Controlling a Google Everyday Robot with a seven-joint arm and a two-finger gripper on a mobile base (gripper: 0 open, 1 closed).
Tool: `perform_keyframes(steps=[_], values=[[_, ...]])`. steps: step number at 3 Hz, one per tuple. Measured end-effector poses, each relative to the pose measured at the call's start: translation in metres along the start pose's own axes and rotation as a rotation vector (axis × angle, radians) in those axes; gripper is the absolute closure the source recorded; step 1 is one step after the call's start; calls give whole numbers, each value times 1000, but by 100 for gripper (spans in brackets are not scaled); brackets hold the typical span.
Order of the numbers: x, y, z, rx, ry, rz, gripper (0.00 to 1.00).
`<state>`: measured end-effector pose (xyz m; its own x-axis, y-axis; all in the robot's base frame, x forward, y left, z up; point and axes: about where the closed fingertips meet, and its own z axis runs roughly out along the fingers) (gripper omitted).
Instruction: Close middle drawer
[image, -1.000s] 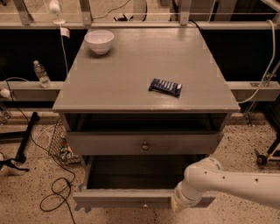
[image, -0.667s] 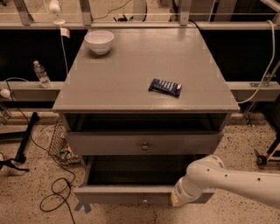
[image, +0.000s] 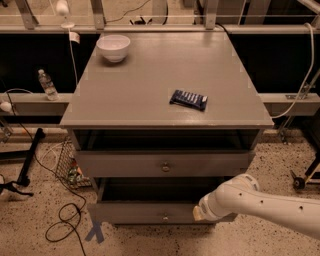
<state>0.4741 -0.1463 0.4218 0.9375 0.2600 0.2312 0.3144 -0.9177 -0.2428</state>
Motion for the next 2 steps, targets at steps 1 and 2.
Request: perform_keyframes(steps=[1,2], values=[[0,0,0,0,0,0,100],[-3,4,4,-18,-8,15,100]])
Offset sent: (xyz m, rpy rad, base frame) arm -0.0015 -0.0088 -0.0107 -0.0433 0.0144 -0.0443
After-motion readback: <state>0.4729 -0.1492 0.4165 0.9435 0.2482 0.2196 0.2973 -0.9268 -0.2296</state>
